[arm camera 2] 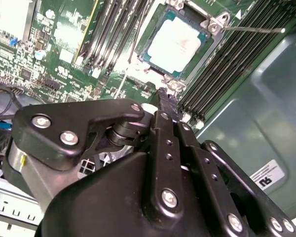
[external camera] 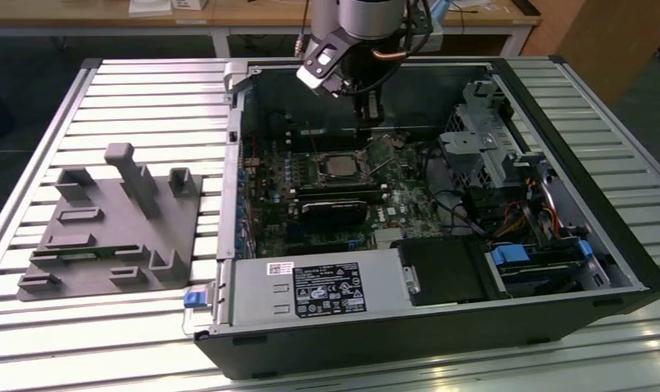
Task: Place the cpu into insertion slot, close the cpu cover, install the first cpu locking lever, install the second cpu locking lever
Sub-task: 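Close the cpu cover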
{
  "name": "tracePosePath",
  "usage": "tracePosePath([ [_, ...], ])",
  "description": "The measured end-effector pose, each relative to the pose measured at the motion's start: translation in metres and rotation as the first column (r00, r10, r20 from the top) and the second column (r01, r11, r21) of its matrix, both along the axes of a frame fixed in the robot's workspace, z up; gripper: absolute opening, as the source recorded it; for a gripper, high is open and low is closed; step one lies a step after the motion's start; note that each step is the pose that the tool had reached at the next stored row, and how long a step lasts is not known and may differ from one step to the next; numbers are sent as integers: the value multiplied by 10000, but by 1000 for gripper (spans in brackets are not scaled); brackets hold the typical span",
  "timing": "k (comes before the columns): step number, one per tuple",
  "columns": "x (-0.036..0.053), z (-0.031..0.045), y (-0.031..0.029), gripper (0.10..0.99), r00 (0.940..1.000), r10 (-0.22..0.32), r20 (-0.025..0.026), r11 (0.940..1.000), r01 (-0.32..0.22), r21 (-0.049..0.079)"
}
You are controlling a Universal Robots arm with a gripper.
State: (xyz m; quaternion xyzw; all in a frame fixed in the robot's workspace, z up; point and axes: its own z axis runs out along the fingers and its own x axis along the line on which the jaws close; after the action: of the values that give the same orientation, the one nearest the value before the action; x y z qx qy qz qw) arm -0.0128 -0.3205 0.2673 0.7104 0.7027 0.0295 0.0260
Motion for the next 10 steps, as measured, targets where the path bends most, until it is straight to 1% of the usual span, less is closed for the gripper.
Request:
tracePosePath([
  [10,136,0,3,106,10000,0,0,10000,0,0],
])
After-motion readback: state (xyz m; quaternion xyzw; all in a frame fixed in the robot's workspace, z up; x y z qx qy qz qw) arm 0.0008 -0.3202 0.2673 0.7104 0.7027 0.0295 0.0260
